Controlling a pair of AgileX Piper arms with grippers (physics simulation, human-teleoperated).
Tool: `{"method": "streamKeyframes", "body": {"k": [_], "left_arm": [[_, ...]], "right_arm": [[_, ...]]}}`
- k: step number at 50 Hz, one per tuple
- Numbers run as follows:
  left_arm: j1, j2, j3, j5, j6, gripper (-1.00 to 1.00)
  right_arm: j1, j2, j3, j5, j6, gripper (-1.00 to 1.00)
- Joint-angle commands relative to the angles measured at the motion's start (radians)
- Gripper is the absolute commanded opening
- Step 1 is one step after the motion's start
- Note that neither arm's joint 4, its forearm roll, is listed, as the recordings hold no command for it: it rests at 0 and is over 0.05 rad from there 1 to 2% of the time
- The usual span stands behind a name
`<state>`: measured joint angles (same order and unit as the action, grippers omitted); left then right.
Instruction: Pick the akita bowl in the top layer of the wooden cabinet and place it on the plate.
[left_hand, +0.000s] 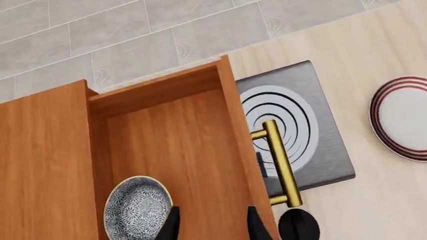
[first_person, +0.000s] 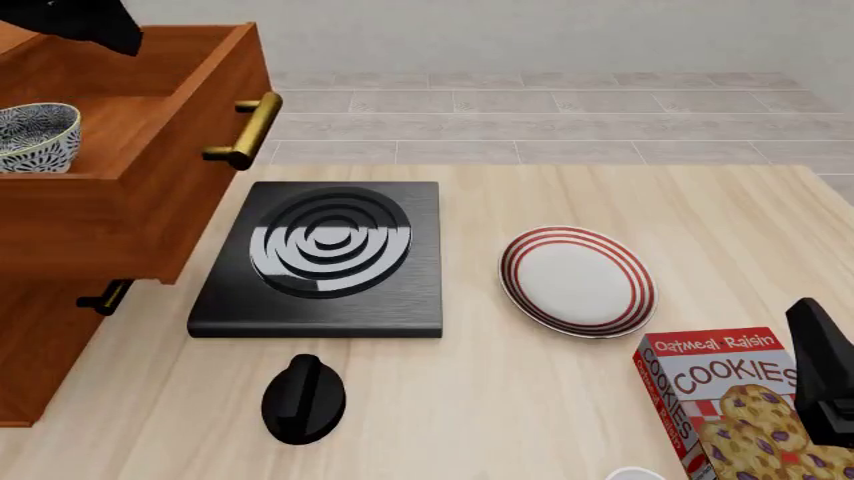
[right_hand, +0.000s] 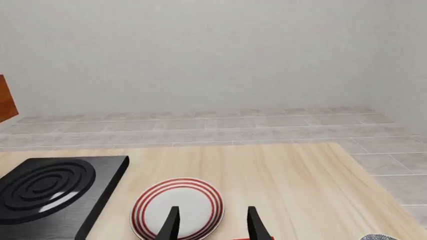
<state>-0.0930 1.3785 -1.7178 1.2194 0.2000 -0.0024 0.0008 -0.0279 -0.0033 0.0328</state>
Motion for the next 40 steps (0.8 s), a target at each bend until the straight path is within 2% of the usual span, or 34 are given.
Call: {"method": "streamKeyframes", "body": {"k": [1,14,27,40], "left_arm": [[0.072,0.050,-0.021,0.001,0.071,1.00],[0.130,0.071,-0.012,0.001,0.117,1.00],[0.153,0.084,0.024,0.001,0.118,1.00],[0.182,0.092,0.054,0.001,0.149,1.00]], "right_arm": [[-0.001,0.000,0.000,0.000,-0.001,1.00],[0.001,-0.001,0.004,-0.001,-0.001,1.00],[0.001,0.000,0.001,0.000,-0.001,1.00],[0.001,0.000,0.002,-0.002,0.001,1.00]]}}
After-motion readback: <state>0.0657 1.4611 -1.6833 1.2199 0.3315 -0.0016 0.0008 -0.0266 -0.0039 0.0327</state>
